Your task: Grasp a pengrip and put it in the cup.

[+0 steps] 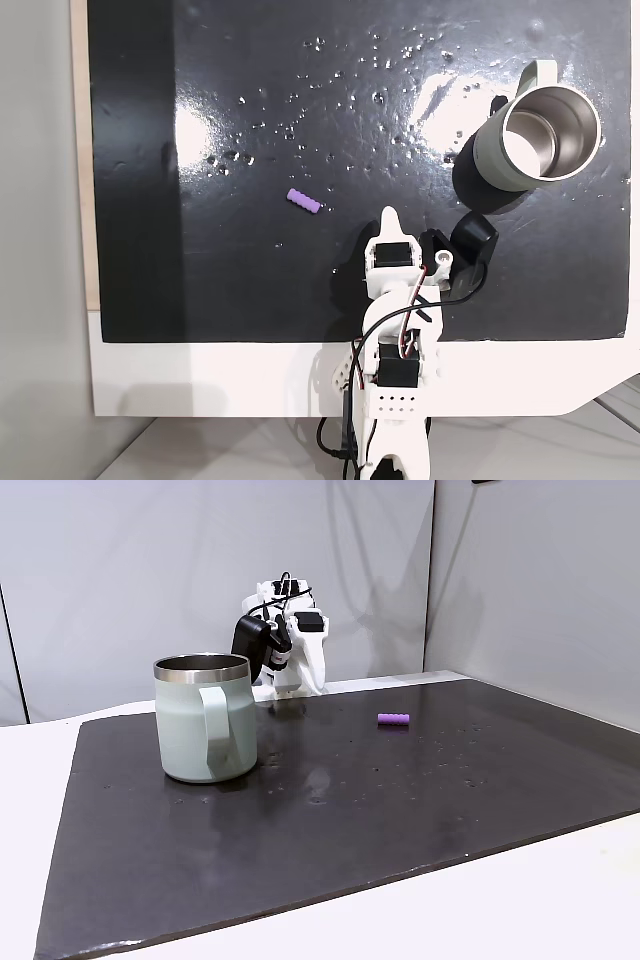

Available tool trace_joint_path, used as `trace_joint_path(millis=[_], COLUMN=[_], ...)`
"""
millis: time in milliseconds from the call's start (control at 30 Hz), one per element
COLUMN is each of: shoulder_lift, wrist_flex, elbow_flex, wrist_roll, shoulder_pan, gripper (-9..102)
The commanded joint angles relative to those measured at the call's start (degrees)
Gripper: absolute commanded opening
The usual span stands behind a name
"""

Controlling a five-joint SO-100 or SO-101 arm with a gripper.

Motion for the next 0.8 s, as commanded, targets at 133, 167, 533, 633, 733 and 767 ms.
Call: trace_joint_path(millis=[133, 167, 533, 633, 733, 767], shoulder_lift=[0.7, 0.7, 0.7, 0.7, -6.4, -11.7], wrist_flex=[-2.3, -2.3, -1.3, 3.2, 6.5, 7.6], elbow_flex=[-0.3, -0.3, -1.1, -5.8, -14.4, -18.5], wrist_roll=[0.0, 0.0, 0.7, 3.2, 6.0, 7.5], shoulder_pan=[-0.3, -0.3, -0.2, -0.7, -4.0, -4.9], gripper=[0, 0, 0, 0, 0, 0])
